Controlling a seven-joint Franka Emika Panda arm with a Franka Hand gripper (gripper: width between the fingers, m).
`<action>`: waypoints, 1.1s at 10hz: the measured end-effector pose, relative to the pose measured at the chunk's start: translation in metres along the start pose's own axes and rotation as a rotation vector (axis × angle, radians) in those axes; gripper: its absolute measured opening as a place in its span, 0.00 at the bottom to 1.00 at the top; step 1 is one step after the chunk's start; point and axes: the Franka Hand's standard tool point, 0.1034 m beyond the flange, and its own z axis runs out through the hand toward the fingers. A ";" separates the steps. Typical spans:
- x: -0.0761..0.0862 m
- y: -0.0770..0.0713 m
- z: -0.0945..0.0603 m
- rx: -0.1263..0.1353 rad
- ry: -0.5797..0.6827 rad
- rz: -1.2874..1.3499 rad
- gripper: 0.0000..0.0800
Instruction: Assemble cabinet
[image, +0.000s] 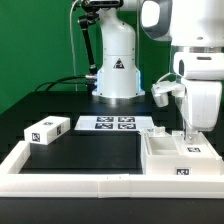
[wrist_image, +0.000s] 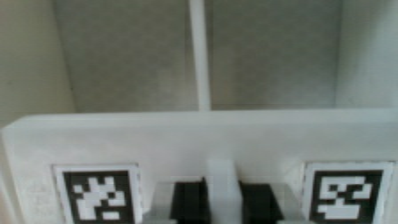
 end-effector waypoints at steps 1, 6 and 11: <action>0.000 0.000 0.002 0.012 -0.005 -0.004 0.09; 0.001 0.001 0.001 0.032 -0.015 -0.037 0.09; 0.000 -0.002 -0.006 0.022 -0.018 -0.037 0.75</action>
Offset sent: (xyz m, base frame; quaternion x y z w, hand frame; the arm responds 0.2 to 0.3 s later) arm 0.0207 0.0087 -0.0089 -0.0007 0.0153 -0.0344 0.9993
